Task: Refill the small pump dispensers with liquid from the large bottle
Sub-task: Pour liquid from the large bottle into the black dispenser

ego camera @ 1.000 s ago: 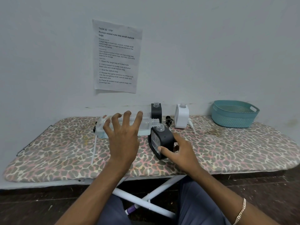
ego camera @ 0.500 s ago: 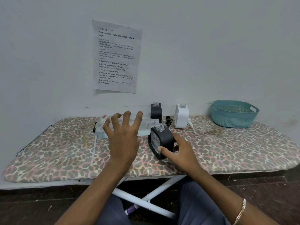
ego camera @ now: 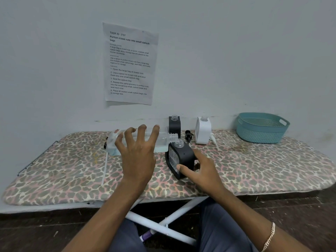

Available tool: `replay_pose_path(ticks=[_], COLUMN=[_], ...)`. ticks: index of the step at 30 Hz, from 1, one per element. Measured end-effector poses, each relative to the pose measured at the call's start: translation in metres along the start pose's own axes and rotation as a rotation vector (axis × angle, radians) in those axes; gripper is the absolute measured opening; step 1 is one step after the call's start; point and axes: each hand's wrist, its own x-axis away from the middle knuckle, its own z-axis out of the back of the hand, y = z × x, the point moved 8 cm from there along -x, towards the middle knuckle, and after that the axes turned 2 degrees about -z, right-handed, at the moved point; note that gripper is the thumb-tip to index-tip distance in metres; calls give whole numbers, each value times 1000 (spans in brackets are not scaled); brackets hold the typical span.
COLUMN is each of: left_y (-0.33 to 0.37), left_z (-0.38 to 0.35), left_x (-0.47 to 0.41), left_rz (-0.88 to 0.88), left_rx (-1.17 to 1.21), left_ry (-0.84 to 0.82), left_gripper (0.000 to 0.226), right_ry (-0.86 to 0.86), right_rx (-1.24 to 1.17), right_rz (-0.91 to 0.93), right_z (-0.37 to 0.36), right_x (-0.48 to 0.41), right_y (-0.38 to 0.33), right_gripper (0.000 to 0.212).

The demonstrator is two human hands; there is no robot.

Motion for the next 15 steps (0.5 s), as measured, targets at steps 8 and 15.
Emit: replay_pose_path(ticks=[8, 15], left_y=[0, 0], left_z=[0, 1], left_x=[0, 0], left_rz=[1, 0], left_rx=[0, 4], left_ry=[-1, 5], left_gripper=[92, 91], right_ry=[0, 7], right_rx=[12, 24], right_rz=[5, 4], right_z=[0, -1], right_x=[-1, -2], right_y=[1, 6], right_gripper=[43, 45])
